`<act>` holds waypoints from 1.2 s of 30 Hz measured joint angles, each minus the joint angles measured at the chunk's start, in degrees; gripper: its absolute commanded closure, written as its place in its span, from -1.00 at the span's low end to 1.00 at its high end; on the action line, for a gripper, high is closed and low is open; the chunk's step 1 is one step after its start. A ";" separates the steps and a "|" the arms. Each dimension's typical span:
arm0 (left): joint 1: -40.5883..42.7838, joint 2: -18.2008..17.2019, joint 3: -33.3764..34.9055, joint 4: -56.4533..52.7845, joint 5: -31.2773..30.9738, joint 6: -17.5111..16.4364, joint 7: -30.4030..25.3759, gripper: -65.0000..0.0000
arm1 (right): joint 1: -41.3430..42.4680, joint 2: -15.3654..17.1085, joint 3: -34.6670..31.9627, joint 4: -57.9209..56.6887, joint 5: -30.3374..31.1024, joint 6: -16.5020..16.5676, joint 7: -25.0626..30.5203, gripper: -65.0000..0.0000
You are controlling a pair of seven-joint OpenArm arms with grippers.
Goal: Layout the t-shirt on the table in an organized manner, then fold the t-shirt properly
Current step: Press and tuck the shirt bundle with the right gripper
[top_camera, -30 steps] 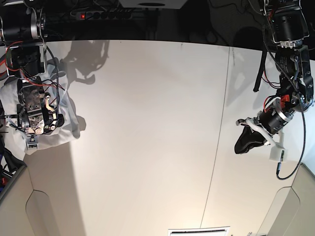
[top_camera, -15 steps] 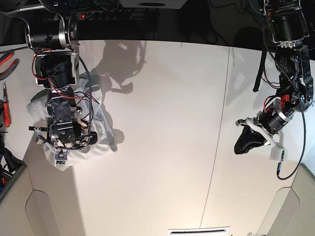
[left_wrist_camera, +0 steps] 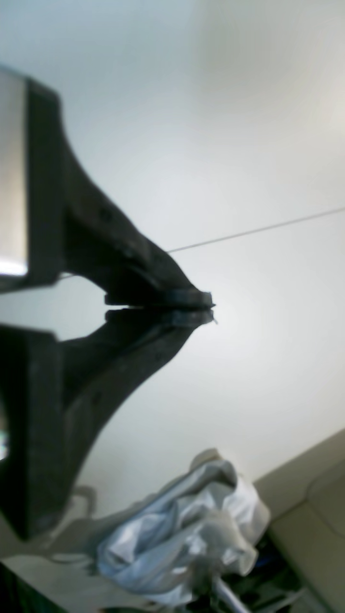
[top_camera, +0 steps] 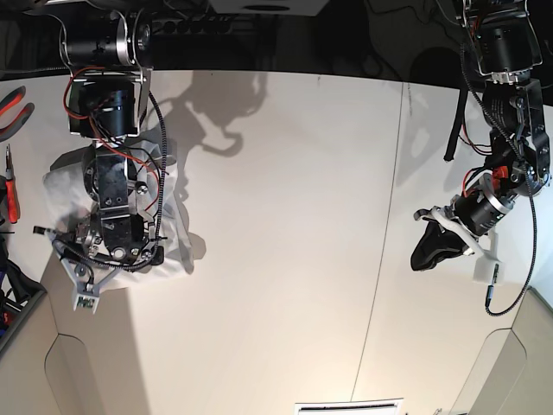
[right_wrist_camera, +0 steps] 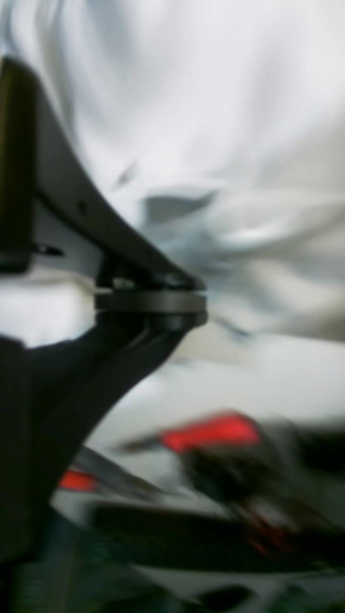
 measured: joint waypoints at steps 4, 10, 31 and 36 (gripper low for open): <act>0.00 0.00 0.00 0.00 -0.02 0.00 0.00 1.00 | -2.51 -0.02 -4.92 15.10 2.16 6.91 0.52 1.00; -0.02 -0.02 -0.02 0.00 -0.09 -0.02 0.00 1.00 | -8.26 -0.04 -9.20 25.55 17.97 28.55 0.96 1.00; 0.00 0.00 0.00 0.00 0.07 -0.02 0.00 1.00 | -17.62 15.15 9.25 18.43 48.09 53.51 8.94 1.00; 0.00 -0.02 -0.02 0.00 -0.13 -0.02 -0.22 1.00 | -17.79 15.10 9.81 5.77 48.09 53.70 15.26 1.00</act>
